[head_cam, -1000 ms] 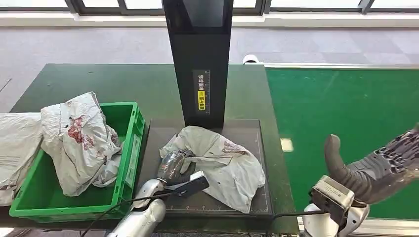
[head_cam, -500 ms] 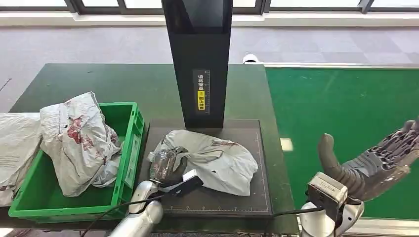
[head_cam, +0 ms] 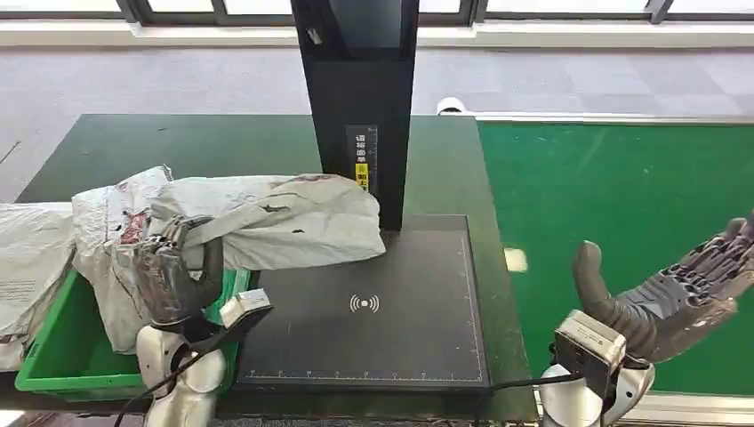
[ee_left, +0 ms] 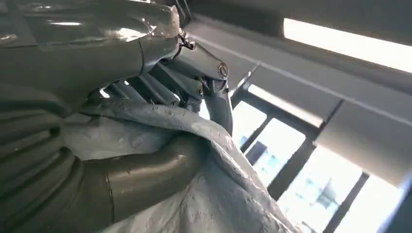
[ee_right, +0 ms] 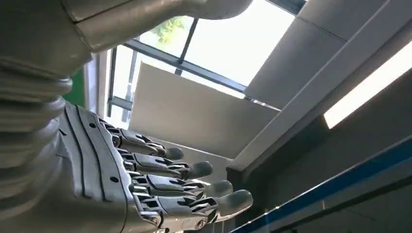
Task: Moved the parcel from conveyor to table for the left to box.
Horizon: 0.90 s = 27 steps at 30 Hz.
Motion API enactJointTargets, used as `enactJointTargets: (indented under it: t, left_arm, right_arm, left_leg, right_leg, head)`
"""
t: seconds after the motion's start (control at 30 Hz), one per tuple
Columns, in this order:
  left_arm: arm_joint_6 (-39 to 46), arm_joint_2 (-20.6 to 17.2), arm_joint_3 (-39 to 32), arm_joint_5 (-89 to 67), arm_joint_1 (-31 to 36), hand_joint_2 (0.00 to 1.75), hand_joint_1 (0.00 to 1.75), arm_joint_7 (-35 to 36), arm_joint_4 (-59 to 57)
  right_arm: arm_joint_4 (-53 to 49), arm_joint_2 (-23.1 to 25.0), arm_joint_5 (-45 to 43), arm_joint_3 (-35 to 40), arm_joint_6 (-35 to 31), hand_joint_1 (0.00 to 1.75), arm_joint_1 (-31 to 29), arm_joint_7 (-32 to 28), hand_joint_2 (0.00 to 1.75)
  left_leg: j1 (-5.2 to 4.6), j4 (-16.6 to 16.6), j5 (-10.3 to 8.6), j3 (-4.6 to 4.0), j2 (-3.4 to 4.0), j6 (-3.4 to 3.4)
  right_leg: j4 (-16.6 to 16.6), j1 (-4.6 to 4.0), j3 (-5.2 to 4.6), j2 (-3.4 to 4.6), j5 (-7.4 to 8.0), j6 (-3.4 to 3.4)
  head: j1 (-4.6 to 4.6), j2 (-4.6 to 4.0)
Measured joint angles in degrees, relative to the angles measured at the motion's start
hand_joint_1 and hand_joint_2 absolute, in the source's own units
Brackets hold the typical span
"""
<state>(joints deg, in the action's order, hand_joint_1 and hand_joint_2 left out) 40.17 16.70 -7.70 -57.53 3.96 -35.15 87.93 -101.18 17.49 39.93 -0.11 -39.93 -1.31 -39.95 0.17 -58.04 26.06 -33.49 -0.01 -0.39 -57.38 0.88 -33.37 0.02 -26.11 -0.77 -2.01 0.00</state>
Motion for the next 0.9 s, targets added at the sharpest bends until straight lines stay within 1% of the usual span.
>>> enactJointTargets:
  t: [0.1, 0.23, 0.43, 0.57, 0.63, 0.8, 0.9]
  left_arm:
    - [0.00, 0.04, -0.92, 0.04, -0.38, 1.75, 1.75, -0.66, 2.10]
    - [-0.02, 0.22, -3.28, 4.21, -1.32, 1.75, 1.75, -4.50, 7.99]
    - [-0.02, 0.28, -6.68, 8.15, -2.26, 1.75, 1.75, -4.90, 18.85]
    - [-0.02, 0.28, -10.10, 8.33, -1.73, 1.75, 1.75, -4.94, 21.88]
    - [-0.02, 0.33, -14.02, 7.11, -0.28, 1.75, 1.75, -4.94, 21.72]
    - [-0.02, 1.13, -25.49, -2.03, 4.35, 1.75, 1.75, -4.94, 19.56]
    - [-0.02, 1.51, -30.54, -3.08, 6.07, 1.75, 1.75, -4.94, 17.30]
  right_arm:
    - [0.00, 0.00, 0.00, 0.00, 0.00, 0.00, 0.00, 0.00, 1.75]
    - [0.00, 0.00, 0.11, 0.00, 0.00, 0.00, 0.00, 0.00, 1.75]
    - [0.00, 0.00, 0.52, 0.00, -0.02, 0.00, 0.00, 0.00, 1.75]
    - [0.00, 0.00, 0.66, 0.00, -0.02, 0.00, 0.02, 0.00, 1.75]
    - [0.00, 0.00, 0.70, 0.00, -0.02, 0.00, 0.04, 0.00, 1.75]
    - [-0.31, 0.00, 0.98, 0.00, -0.02, 0.00, 0.90, 0.00, 1.75]
    - [-0.68, 0.00, 1.05, 0.00, -0.04, 0.00, 1.32, 0.00, 1.75]
  left_leg:
    - [0.00, 0.00, -0.01, 0.01, 0.00, 0.00]
    - [0.00, 0.00, -0.02, 0.01, 0.02, -0.01]
    - [0.00, 0.00, 0.00, 0.00, 0.01, -0.01]
    - [0.00, 0.00, 0.00, 0.01, 0.02, -0.01]
    - [0.01, 0.00, -0.01, 0.01, 0.03, -0.01]
    - [0.01, 0.00, -0.06, 0.03, 0.03, -0.06]
    - [0.01, 0.00, -0.07, 0.03, 0.04, -0.06]
  right_leg:
    - [0.00, 0.00, 0.02, 0.00, 0.01, 0.00]
    - [-0.01, 0.00, 0.00, 0.05, 0.02, 0.02]
    - [0.00, -0.01, -0.02, 0.03, 0.00, 0.02]
    - [0.00, -0.01, -0.04, 0.05, -0.01, 0.03]
    - [0.00, -0.01, -0.04, 0.05, -0.01, 0.03]
    - [-0.01, -0.01, -0.03, 0.05, 0.04, 0.08]
    - [-0.01, -0.01, -0.05, 0.10, 0.05, 0.08]
  head:
    - [0.00, 0.00]
    - [0.02, 0.02]
    - [0.00, 0.00]
    - [0.02, 0.00]
    - [0.00, 0.00]
    - [0.00, 0.00]
    - [0.00, 0.00]
